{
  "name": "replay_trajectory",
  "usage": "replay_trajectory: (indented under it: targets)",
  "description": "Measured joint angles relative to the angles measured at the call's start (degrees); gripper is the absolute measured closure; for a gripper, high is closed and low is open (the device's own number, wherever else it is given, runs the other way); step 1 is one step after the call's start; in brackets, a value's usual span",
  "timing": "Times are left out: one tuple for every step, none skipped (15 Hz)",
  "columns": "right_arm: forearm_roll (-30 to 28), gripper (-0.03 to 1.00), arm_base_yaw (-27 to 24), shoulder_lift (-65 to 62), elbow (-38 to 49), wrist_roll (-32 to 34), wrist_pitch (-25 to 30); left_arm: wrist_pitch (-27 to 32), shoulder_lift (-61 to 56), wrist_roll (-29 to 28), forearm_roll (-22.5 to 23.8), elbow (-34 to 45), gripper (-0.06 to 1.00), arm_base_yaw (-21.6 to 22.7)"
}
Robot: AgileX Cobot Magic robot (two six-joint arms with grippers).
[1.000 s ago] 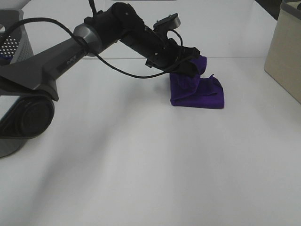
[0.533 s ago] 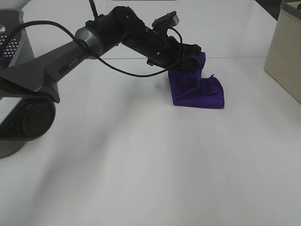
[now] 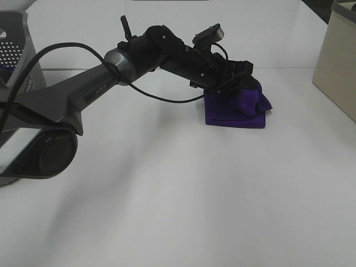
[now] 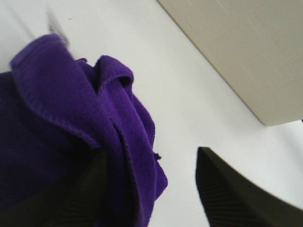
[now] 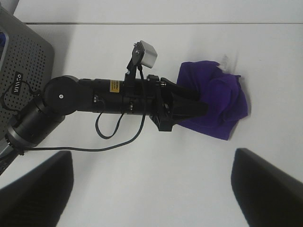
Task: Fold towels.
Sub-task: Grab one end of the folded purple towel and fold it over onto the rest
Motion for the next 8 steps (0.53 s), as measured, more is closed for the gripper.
replay_trajectory:
  targets:
    - [0.0, 0.13, 0.0, 0.0, 0.0, 0.0, 0.0, -0.23, 0.0, 2.35, -2.86, 0.0, 0.31, 0.0]
    - [0.0, 0.13, 0.0, 0.0, 0.0, 0.0, 0.0, -0.23, 0.0, 3.32, -3.95, 0.0, 0.3, 0.0]
    - [0.11, 0.13, 0.0, 0.0, 0.0, 0.0, 0.0, -0.17, 0.0, 5.21, -6.07, 0.0, 0.28, 0.0]
    - [0.17, 0.13, 0.0, 0.0, 0.0, 0.0, 0.0, 0.11, -0.11, 6.42, -6.59, 0.0, 0.28, 0.06]
    - [0.17, 0.13, 0.0, 0.0, 0.0, 0.0, 0.0, 0.52, -0.52, 6.99, -6.47, 0.0, 0.28, 0.34]
    - [0.17, 0.13, 0.0, 0.0, 0.0, 0.0, 0.0, 1.03, -1.66, 7.28, -6.42, 0.0, 0.28, 1.78]
    - [0.17, 0.13, 0.0, 0.0, 0.0, 0.0, 0.0, -0.23, -2.18, 7.33, -7.96, 0.0, 0.28, 2.52]
    - [0.17, 0.13, 0.0, 0.0, 0.0, 0.0, 0.0, -0.92, -2.29, 7.79, -8.82, 0.0, 0.28, 2.86]
